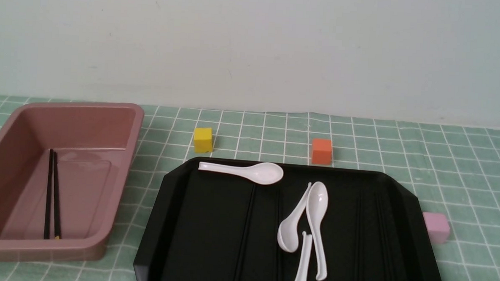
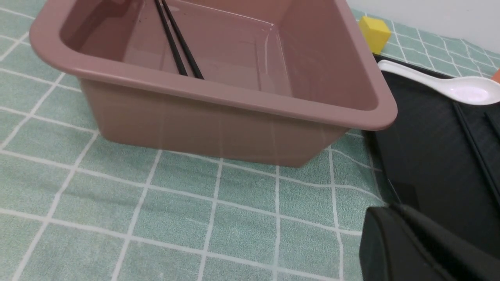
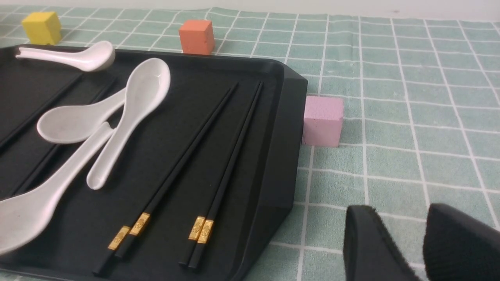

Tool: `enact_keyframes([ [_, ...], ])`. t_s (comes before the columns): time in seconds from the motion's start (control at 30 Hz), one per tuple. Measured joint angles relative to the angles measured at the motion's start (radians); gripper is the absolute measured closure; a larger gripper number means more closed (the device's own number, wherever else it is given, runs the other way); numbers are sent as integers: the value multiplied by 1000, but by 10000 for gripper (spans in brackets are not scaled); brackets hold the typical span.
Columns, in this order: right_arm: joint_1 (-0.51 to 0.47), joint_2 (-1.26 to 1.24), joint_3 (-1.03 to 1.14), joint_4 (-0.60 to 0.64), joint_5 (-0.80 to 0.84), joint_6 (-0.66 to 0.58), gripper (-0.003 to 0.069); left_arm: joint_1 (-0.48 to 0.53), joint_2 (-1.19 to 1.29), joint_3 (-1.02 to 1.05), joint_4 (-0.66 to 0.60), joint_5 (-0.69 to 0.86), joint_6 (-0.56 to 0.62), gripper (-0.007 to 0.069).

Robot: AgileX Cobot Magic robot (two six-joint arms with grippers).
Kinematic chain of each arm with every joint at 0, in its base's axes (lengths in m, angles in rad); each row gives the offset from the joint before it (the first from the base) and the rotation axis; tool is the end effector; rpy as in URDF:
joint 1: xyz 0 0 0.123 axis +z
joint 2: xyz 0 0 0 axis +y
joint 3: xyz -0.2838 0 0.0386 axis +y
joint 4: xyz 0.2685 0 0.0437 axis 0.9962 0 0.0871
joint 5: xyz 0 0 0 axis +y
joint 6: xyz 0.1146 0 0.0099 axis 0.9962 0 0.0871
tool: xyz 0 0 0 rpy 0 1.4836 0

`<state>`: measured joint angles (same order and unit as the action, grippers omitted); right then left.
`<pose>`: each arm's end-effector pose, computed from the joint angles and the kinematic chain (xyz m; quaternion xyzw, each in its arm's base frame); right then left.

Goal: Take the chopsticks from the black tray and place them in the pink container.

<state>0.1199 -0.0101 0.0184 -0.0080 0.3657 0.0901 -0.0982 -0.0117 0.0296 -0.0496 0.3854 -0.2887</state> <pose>0.0943 0.0110 0.1676 -0.0141 0.8008 0.0594 0.5958 0.0936 -0.0114 0.1613 -0.0900 0.8044 -0.1335 0.5718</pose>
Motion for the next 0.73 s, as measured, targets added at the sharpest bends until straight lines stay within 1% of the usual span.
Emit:
enact_keyframes([
  [0.73, 0, 0, 0, 0, 0, 0, 419, 0, 0, 0, 0, 0, 0, 602],
])
